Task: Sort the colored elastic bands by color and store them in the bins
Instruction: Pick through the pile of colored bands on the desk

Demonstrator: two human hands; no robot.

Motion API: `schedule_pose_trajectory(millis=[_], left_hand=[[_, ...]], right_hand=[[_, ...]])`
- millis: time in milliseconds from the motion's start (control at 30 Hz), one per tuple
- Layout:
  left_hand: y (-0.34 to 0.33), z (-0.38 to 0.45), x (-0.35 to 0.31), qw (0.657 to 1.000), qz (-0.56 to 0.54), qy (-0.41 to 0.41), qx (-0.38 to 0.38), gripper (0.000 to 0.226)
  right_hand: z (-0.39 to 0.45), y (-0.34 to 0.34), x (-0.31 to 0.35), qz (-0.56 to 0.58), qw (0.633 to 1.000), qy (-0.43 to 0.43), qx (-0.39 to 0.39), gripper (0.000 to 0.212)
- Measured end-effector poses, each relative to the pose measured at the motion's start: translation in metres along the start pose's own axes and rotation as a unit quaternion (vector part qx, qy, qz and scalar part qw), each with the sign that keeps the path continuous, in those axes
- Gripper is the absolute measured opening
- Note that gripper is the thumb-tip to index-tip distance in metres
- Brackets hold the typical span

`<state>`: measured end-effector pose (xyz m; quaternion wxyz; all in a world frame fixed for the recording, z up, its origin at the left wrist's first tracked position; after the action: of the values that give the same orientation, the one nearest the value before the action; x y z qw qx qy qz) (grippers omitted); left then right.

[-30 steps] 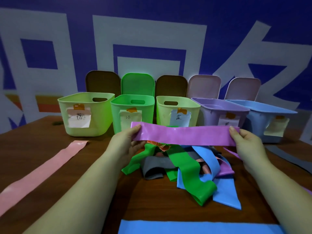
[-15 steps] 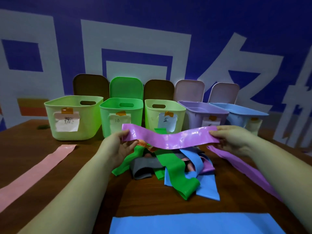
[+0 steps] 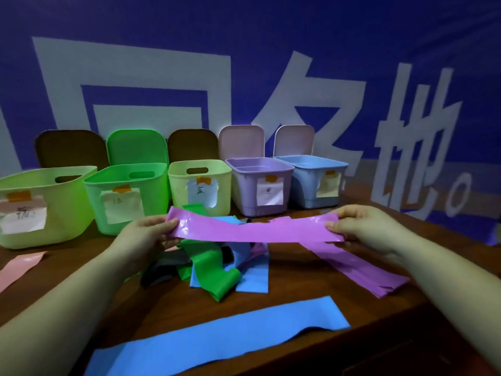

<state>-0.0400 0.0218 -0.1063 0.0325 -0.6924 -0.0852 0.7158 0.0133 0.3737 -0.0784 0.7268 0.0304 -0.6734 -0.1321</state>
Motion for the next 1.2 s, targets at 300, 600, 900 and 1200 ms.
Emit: schedule_pose_trajectory(millis=[300, 600, 900, 1200], left_hand=[[-0.076, 0.032, -0.017, 0.990, 0.081, 0.071, 0.092, 0.009], [-0.162, 0.089, -0.005, 0.989, 0.116, 0.061, 0.067, 0.029], [-0.219, 0.130, 0.025, 0.945, 0.308, -0.071, 0.081, 0.023], [-0.233, 0.147, 0.058, 0.828, 0.532, -0.134, 0.119, 0.015]], right_hand=[[-0.019, 0.050, -0.038, -0.034, 0.999, 0.021, -0.024, 0.023], [-0.026, 0.081, -0.056, -0.091, 0.993, 0.031, -0.064, 0.024], [-0.025, 0.082, -0.082, -0.089, 0.989, 0.039, -0.107, 0.011], [-0.025, 0.085, -0.091, -0.262, 0.951, 0.090, -0.135, 0.014]])
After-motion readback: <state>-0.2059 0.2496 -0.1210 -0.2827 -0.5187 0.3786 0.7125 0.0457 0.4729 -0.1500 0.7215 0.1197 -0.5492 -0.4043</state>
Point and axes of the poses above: each hand's wrist, its own z-axis towards the middle knuckle, its own y-axis out of the back of the hand, x = y × z, the point moved 4 cm from there along z, towards the middle knuckle, and after that the axes turned 2 degrees about -x, right-handed, at the moved point
